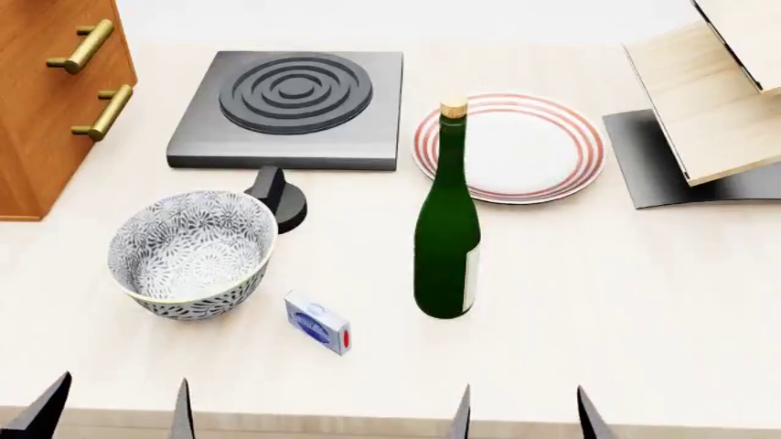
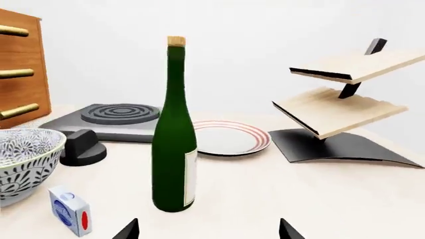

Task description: Put the bowl on the top of the cabinet.

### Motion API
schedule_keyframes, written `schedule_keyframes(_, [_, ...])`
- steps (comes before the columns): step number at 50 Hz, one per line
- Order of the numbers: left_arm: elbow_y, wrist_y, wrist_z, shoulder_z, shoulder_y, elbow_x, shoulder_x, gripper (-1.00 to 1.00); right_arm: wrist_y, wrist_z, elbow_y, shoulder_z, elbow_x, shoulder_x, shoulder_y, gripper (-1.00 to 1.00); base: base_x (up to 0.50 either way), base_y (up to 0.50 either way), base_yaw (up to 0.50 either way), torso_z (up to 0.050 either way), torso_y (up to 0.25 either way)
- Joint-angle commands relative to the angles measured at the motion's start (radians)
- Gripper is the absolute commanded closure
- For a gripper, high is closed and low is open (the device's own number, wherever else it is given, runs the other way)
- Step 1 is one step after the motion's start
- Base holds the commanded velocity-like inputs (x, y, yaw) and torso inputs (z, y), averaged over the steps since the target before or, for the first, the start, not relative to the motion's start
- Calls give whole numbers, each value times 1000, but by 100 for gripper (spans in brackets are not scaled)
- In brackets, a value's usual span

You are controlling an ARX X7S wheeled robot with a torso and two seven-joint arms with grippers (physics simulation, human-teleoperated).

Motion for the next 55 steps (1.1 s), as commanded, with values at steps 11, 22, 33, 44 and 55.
schedule_keyframes(11, [220, -180, -46, 43, -73, 11, -30, -100, 168, 34, -238, -14, 4, 49, 60, -100, 0, 0, 0, 0, 0])
schedule_keyframes(22, [249, -192, -62, 49, -76, -10, -41, -100, 184, 57, -262, -9, 13, 58, 65, -100, 0, 0, 0, 0, 0])
schedule_keyframes(33, [291, -204, -78, 53, -67, -25, -56, -100, 200, 74, -290, -3, 32, 64, 61, -100, 0, 0, 0, 0, 0])
schedule_keyframes(44, [293, -207, -91, 58, -70, -40, -64, -100, 185, 88, -284, -10, 27, 78, 59, -100, 0, 260, 0, 0, 0])
schedule_keyframes(55, [295, -201, -102, 62, -66, -51, -75, -100, 177, 97, -289, -16, 38, 85, 54, -100, 0, 153, 0, 0, 0])
